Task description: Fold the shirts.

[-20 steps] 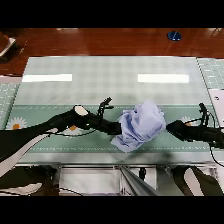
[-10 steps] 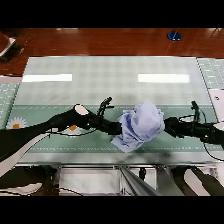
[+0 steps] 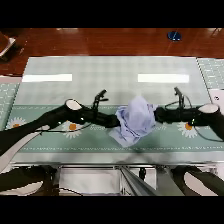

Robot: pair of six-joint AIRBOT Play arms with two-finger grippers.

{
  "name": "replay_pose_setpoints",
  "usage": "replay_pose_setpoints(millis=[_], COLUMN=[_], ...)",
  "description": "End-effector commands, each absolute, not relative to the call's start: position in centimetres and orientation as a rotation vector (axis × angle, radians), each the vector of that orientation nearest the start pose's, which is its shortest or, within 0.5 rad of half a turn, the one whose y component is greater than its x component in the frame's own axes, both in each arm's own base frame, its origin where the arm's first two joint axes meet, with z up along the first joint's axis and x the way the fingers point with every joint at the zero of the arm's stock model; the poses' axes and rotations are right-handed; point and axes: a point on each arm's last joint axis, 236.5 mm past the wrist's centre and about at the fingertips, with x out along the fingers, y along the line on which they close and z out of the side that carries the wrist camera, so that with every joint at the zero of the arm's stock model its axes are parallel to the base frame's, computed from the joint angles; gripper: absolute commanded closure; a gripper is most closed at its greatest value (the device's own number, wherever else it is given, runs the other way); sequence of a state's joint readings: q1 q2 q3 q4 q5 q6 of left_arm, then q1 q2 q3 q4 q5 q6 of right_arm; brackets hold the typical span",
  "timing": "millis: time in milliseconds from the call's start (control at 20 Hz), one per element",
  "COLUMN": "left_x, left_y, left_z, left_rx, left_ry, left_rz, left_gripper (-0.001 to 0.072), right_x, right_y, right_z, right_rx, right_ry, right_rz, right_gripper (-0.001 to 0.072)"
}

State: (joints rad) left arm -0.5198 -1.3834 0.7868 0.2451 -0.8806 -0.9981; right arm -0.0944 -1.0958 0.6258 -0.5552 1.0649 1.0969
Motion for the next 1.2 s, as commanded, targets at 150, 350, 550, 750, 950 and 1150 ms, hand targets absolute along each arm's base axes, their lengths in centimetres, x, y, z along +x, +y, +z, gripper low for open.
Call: replay_pose_setpoints(millis=[150,350,550,750,950,1150], left_x=[36.8,34.2,28.7,23.1,21.0,22.0], left_y=[-22.8,-15.7,-10.9,-11.1,-13.1,-13.4], left_z=[20.9,37.0,43.9,44.7,39.4,29.7], left_rx=[-0.711,-0.555,-0.288,-0.135,-0.129,-0.25], left_ry=[0.631,0.233,0.076,0.046,0.243,0.547], left_rz=[-0.854,-0.809,-0.592,-0.528,-0.611,-0.665], left_gripper=[0.0693,0.0692,0.0692,0.0693,0.0692,0.0692], right_x=[38.3,33.5,25.6,19.9,18.5,19.1], right_y=[12.0,10.5,8.7,7.9,8.4,10.4], right_z=[26.4,41.3,45.3,43.5,37.4,26.2], right_rx=[0.334,0.128,0.006,-0.028,0.023,0.162], right_ry=[0.645,0.353,0.255,0.328,0.494,0.781], right_rz=[0.555,0.503,0.398,0.35,0.371,0.455], right_gripper=[0.0682,0.0682,0.0682,0.0682,0.0682,0.0682])
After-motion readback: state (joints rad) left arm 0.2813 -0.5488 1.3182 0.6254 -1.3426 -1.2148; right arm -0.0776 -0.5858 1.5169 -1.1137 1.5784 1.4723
